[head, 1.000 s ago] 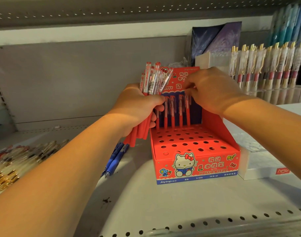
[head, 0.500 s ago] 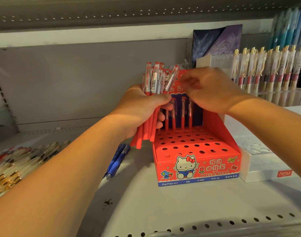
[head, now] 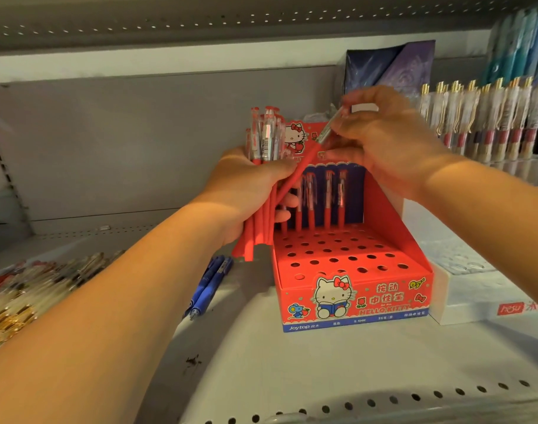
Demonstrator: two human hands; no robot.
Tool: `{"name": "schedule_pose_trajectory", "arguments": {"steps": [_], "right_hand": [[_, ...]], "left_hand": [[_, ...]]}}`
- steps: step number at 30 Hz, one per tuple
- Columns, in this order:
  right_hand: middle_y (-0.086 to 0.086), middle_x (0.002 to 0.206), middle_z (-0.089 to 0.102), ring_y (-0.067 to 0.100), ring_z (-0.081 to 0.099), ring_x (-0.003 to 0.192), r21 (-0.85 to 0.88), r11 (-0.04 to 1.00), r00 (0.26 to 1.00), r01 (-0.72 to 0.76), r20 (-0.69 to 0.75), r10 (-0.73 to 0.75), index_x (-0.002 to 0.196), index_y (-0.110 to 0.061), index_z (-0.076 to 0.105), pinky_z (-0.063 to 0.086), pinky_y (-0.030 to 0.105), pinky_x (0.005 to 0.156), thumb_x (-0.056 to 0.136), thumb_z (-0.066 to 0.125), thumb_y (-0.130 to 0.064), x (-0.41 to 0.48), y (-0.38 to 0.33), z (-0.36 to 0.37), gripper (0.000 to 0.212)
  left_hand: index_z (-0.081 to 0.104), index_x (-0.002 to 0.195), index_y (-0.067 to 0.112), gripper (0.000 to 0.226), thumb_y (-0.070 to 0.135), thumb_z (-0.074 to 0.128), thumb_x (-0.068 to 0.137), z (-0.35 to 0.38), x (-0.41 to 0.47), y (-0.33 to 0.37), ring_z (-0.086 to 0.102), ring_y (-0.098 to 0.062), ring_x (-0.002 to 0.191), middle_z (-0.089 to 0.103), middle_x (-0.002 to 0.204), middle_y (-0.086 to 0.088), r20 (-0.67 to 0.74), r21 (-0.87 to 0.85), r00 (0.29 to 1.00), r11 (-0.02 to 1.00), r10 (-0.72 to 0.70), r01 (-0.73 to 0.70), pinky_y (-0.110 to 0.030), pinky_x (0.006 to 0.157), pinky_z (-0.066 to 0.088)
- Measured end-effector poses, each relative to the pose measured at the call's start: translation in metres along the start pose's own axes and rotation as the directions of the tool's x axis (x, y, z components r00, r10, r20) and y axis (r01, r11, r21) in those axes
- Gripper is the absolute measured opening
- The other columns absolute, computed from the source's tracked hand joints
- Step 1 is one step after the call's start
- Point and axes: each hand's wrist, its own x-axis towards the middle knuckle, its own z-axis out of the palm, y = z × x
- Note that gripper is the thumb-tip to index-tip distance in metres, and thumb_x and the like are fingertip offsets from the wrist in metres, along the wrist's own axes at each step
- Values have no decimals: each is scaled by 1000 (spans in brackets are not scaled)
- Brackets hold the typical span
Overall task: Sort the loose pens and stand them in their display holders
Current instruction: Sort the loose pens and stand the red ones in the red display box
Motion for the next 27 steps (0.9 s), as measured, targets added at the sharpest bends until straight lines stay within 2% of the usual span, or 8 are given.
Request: {"name": "schedule_pose_trajectory", "arguments": {"steps": [4,6,9,12,17,20,23,27], "right_hand": [[7,84,66,19,72,72,-56,998,998,32,-57,-35,120,-8,47,62,40,73,94,56,2,4,0,-4,29],[7,85,66,18,71,71,-203,976,994,73,-60,-87,114,-14,48,62,41,72,94,56,0,5,2,-6,26],[0,82,61,14,65,71,-609,763,971,217,55,-232,108,-26,47,56,29,59,93,56,-5,4,6,-12,27],[-5,83,60,7,60,75,-760,592,961,267,163,-224,109,-25,49,44,18,58,92,57,-8,4,11,-17,25],[5,96,61,22,61,84,-859,435,960,270,206,-189,117,-17,48,50,32,70,94,54,-11,5,11,-21,26],[6,94,60,25,61,85,-880,376,954,289,231,-192,118,-14,47,51,36,74,95,52,-9,3,12,-20,24],[8,96,61,26,62,85,-884,375,959,279,239,-149,118,-13,45,55,41,76,96,50,-9,2,14,-19,23],[5,99,58,23,59,88,-875,414,967,252,214,-138,120,-15,46,47,31,72,95,52,-10,4,13,-21,26]], "left_hand": [[65,90,16,7,10,63,90,-2,4,-2,71,-17,57,76,75,-5,-71,75,997,997,3,2,-24,44,50],[64,85,18,12,7,63,87,-3,6,-4,62,-13,46,76,73,-4,-103,114,995,994,16,-4,-22,40,44],[64,81,16,12,5,64,84,-4,8,-5,51,-12,40,75,73,-6,-109,119,994,993,28,-14,-23,40,42],[64,85,14,7,7,66,83,-4,8,-4,49,-12,39,75,74,-6,-80,125,996,992,25,-15,-24,42,43],[65,98,3,14,8,66,84,-4,8,-5,49,-13,38,74,69,-4,-63,144,998,990,20,-11,-24,42,43],[66,94,4,10,7,67,84,-4,8,-4,49,-12,38,74,71,-5,-58,135,998,991,19,-11,-24,43,43],[64,86,10,4,7,66,84,-4,8,-4,49,-12,39,75,73,-6,-52,126,998,992,20,-13,-24,43,44],[64,86,12,5,8,67,84,-4,8,-4,50,-12,39,75,74,-6,-50,122,999,993,12,-6,-24,43,43]]}}
